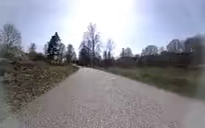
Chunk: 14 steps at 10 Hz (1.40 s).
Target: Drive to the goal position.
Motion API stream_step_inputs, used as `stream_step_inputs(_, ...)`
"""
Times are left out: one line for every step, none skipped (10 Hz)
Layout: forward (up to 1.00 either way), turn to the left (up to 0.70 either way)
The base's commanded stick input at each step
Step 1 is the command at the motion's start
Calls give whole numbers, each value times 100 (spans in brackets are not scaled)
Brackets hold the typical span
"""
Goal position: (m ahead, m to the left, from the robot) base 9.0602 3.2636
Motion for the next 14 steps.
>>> stream_step_inputs(85,0)
stream_step_inputs(85,0)
stream_step_inputs(85,0)
stream_step_inputs(85,0)
stream_step_inputs(85,0)
stream_step_inputs(85,0)
stream_step_inputs(85,0)
stream_step_inputs(85,0)
stream_step_inputs(85,0)
stream_step_inputs(85,0)
stream_step_inputs(85,0)
stream_step_inputs(85,0)
stream_step_inputs(85,0)
stream_step_inputs(85,0)
